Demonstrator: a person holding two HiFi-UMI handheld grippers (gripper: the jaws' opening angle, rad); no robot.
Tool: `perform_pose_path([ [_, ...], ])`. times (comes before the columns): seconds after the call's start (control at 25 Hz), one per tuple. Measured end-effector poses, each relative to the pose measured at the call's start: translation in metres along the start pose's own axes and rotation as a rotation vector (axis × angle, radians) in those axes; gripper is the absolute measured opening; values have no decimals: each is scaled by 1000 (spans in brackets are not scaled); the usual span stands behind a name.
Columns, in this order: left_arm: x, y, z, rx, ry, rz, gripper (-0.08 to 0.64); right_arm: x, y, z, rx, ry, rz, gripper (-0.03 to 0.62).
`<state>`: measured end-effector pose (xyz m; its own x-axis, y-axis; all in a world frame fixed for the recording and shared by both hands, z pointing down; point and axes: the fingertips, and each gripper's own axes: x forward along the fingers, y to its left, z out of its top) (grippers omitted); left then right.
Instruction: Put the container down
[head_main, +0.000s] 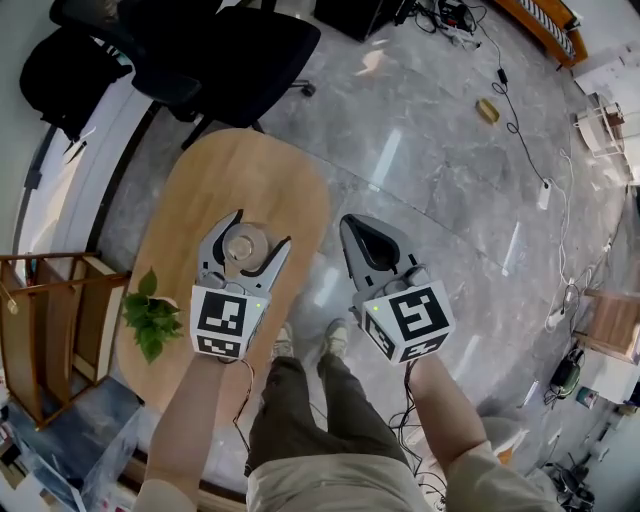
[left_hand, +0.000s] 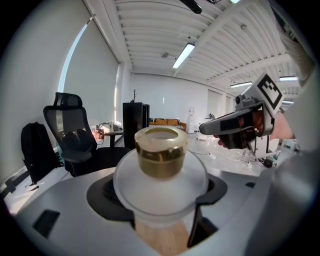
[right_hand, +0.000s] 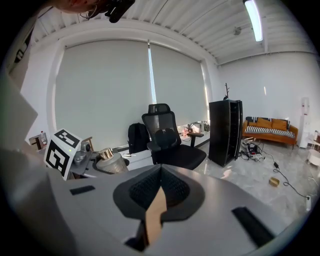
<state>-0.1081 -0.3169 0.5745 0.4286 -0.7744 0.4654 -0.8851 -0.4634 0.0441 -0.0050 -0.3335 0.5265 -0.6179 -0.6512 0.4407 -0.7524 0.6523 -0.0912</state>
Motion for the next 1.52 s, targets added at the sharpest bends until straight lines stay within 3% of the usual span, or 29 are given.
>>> perform_pose_path([
  [0.36,52,17,-97,-51,46,54,333,39,9,-96,31,112,31,-3],
  [0.56,74,17,-153,-47,45,17,333,54,13,-148,46,166,34,-3],
  [0.84,93,4,-234,-38,118,-10,333,72,22,-217,61,253,52,-3],
  [1.12,104,-9,-293,-2,179,-46,333,91,36,-258,58,283,70,-3],
  [1.52,109,-2,-331,15,222,-12,333,99,42,-287,101,310,71,-3],
])
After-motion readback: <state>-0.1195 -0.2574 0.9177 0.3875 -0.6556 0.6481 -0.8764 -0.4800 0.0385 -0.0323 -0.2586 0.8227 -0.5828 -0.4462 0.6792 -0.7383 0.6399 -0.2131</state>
